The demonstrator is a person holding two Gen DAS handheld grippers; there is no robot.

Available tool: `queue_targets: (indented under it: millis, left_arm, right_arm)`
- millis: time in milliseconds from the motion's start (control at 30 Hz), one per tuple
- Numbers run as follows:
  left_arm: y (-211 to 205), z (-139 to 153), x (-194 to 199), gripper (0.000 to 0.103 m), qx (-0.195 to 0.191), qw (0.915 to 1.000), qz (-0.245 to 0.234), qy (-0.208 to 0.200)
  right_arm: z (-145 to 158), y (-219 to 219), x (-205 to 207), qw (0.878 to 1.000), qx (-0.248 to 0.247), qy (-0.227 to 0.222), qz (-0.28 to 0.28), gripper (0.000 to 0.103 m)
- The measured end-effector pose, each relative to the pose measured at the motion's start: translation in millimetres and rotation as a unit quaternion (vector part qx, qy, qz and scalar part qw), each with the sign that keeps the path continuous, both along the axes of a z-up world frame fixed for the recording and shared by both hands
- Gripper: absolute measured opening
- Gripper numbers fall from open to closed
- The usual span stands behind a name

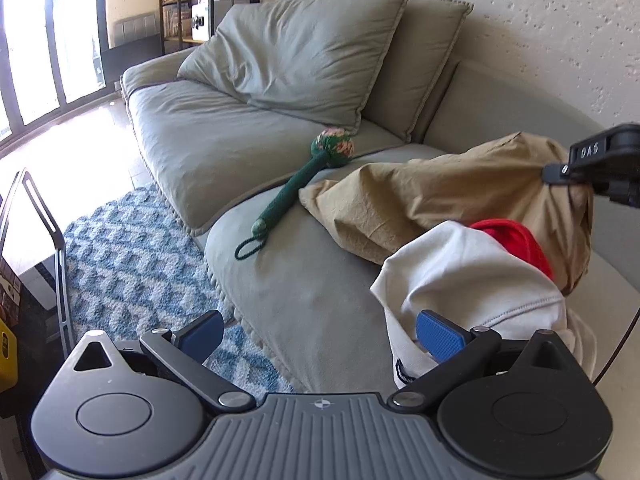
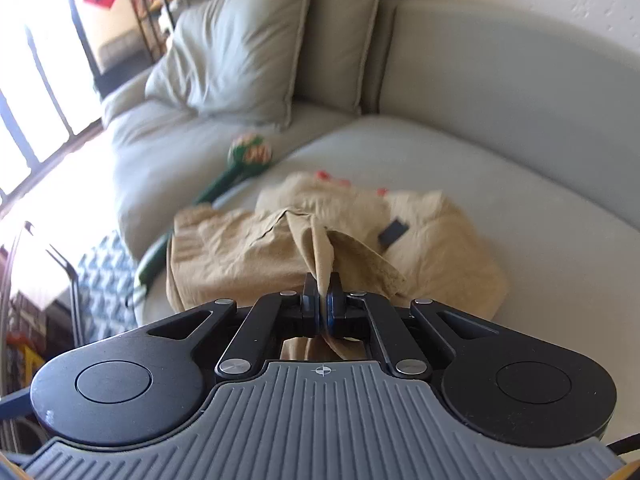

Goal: Fold clothes
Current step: 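Reach into the pile and grasp the khaki trousers with the right gripper, then lift the khaki trousers out of the pile with the right gripper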

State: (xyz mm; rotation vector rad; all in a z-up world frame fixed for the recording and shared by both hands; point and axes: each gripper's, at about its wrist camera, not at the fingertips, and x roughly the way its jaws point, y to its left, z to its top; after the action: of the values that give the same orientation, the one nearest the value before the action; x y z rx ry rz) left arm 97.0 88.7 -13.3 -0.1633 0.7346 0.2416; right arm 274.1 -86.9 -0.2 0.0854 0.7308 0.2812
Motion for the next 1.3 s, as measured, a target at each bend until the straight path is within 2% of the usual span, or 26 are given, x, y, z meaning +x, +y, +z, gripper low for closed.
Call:
queue_targets:
  millis: [100, 200, 300, 400, 467, 567, 700, 767, 833, 867, 967, 1033, 1067, 1100, 1167, 1233, 1300]
  left_arm:
    - [-8.2, 24.6, -10.2, 0.102, -0.005, 0.9987, -0.007, -0.05]
    - [-18.3, 45.9, -21.3, 0.102, -0.01, 0.9959, -0.019, -0.088]
    - [-30.8, 60.1, -31.1, 0.102, -0.022, 0.9933, -0.04, -0.106]
    - [-44.7, 68.3, -42.8, 0.102, -0.037, 0.9904, -0.067, -0.116]
    - [-57.2, 71.6, -49.6, 0.102, -0.043, 0.9879, -0.09, -0.119]
    - [-80.8, 71.1, -57.4, 0.102, -0.057, 0.983, -0.134, -0.112]
    - [-122.2, 60.0, -65.6, 0.102, -0.08, 0.9708, -0.212, -0.08]
    - [-145.0, 53.7, -69.5, 0.102, -0.085, 0.9641, -0.244, -0.062]
    - [-164.2, 53.3, -70.3, 0.102, -0.098, 0.9555, -0.273, -0.056]
    - [-171.8, 55.5, -71.3, 0.102, -0.105, 0.9509, -0.285, -0.059]
    - [-193.7, 62.5, -74.2, 0.102, -0.122, 0.938, -0.316, -0.074]
    - [-202.4, 66.6, -76.3, 0.102, -0.132, 0.9344, -0.32, -0.083]
    - [-203.8, 67.4, -74.7, 0.102, -0.136, 0.9339, -0.32, -0.085]
    - [-205.3, 68.1, -73.1, 0.102, -0.141, 0.9334, -0.319, -0.086]
    - [-200.7, 64.8, -69.7, 0.102, -0.143, 0.9358, -0.311, -0.083]
    - [-188.8, 59.6, -67.6, 0.102, -0.135, 0.9425, -0.295, -0.08]
    - [-172.3, 54.9, -68.7, 0.102, -0.117, 0.9523, -0.272, -0.073]
  right_arm:
    - [62.9, -24.4, -26.4, 0.991, 0.038, -0.11, -0.063, 0.003]
    - [122.2, -52.9, -59.8, 0.969, 0.09, -0.207, -0.104, 0.003]
    - [172.2, -75.7, -105.7, 0.945, 0.097, -0.283, -0.131, 0.003]
    - [209.9, -106.3, -151.0, 0.922, 0.108, -0.328, -0.173, 0.003]
    - [228.2, -129.5, -179.6, 0.911, 0.11, -0.344, -0.2, 0.003]
    - [241.1, -164.8, -215.9, 0.906, 0.096, -0.335, -0.241, 0.003]
    - [227.0, -228.9, -248.7, 0.906, 0.074, -0.281, -0.308, 0.003]
    - [213.8, -274.7, -259.9, 0.898, 0.081, -0.249, -0.355, 0.003]
    - [205.3, -323.2, -278.4, 0.878, 0.093, -0.225, -0.411, 0.003]
    - [207.3, -337.9, -290.3, 0.865, 0.088, -0.228, -0.437, 0.003]
    - [237.1, -357.9, -324.3, 0.825, 0.039, -0.275, -0.492, 0.003]
    - [268.0, -359.7, -343.7, 0.809, -0.011, -0.312, -0.499, 0.003]
    - [282.0, -355.6, -345.8, 0.808, -0.032, -0.321, -0.494, 0.003]
    - [294.4, -347.7, -342.0, 0.812, -0.051, -0.324, -0.483, 0.003]
    - [306.6, -327.7, -329.2, 0.828, -0.076, -0.316, -0.458, 0.003]
    - [298.7, -300.9, -311.5, 0.847, -0.098, -0.301, -0.428, 0.003]
    - [276.5, -277.6, -290.0, 0.866, -0.093, -0.288, -0.398, 0.003]
